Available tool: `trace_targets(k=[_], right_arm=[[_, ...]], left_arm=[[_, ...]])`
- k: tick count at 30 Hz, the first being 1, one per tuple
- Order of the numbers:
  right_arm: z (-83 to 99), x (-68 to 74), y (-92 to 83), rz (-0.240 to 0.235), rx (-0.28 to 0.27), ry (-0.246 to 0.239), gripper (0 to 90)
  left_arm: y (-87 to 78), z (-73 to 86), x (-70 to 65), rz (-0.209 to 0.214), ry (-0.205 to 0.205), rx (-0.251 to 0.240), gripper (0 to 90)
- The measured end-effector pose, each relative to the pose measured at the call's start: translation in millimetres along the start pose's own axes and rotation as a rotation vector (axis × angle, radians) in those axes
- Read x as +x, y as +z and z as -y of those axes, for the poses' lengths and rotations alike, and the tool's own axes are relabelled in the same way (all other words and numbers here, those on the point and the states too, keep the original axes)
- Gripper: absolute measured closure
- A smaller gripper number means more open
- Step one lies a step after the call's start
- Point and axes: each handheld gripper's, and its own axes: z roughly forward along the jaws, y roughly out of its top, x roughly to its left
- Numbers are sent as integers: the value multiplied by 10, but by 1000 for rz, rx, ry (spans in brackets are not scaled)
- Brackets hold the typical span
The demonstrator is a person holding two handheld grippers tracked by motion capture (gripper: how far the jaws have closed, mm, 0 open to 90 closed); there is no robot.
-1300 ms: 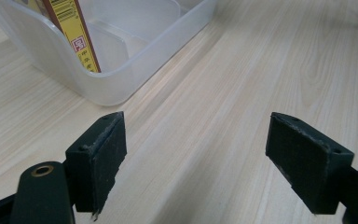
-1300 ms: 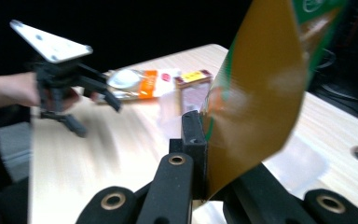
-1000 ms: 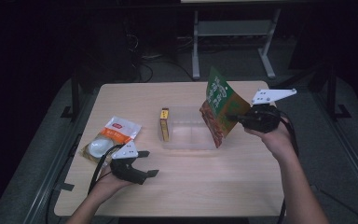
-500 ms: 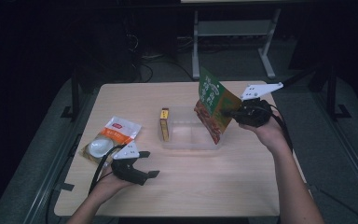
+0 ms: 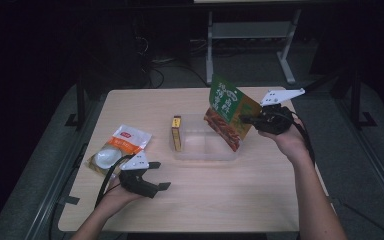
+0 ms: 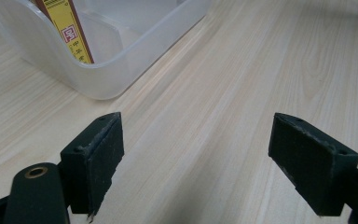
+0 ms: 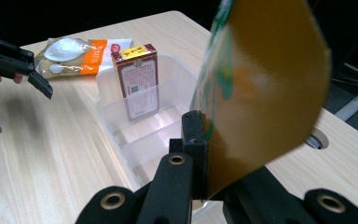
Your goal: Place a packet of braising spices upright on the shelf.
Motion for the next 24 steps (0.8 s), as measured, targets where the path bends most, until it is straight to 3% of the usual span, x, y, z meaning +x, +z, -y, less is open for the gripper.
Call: trace_targets(k=[14, 24], right_arm=[[91, -33, 147, 15, 40, 13, 900], [150, -25, 290, 7, 73, 15, 900]], left_arm=[[39, 24, 17, 11, 21, 12, 154], [70, 33, 5, 19, 13, 12, 153]])
